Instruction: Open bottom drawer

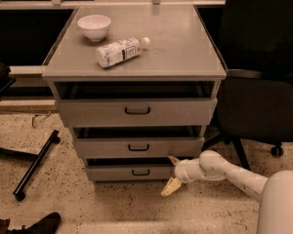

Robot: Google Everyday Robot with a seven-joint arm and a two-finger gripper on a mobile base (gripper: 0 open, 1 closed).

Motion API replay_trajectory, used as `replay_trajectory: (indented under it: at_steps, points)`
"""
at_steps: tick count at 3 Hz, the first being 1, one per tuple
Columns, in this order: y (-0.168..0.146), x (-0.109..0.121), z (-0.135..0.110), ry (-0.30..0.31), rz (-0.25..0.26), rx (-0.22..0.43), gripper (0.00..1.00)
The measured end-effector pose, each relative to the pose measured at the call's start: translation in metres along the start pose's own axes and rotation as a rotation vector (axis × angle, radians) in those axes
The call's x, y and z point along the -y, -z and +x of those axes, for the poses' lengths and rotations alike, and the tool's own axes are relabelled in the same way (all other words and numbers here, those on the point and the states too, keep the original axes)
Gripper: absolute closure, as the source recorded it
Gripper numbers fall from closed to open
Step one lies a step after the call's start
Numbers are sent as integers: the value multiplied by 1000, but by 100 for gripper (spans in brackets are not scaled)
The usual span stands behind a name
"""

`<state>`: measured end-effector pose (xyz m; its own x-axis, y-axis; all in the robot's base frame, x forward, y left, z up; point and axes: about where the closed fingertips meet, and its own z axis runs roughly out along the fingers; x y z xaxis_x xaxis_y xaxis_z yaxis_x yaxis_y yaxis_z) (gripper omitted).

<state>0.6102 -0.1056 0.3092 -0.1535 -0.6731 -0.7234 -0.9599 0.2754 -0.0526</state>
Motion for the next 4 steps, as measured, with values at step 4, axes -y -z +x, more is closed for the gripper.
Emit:
replay_trajectory:
  at_steps: [4]
  points:
    - [-115,-29,46,-18,-182,263,0]
